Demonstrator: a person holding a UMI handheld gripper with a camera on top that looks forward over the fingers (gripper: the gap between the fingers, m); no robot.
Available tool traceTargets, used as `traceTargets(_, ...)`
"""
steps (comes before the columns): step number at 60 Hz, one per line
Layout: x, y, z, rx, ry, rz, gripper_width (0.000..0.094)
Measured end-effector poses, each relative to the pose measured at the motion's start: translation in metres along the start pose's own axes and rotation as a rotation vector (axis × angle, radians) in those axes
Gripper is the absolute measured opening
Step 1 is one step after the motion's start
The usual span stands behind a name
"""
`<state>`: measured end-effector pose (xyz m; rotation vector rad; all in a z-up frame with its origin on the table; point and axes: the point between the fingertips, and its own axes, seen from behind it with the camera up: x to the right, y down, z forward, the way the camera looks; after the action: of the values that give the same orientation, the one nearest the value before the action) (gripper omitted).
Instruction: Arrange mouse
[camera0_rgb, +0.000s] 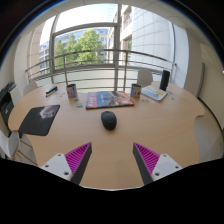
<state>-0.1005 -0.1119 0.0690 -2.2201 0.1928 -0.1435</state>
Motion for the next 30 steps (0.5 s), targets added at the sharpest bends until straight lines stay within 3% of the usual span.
traceTargets(11, -0.016, -0.035, 0.119, -0.012, -0.033, -0.026, 0.0821)
traceTargets(22, -0.016, -0.051, 0.194, -0.044, -0.051, -0.069, 0.0717)
traceTargets(30, -0.019, -0.054, 0.210, -0.037, -0.090, -0.044, 0.0522)
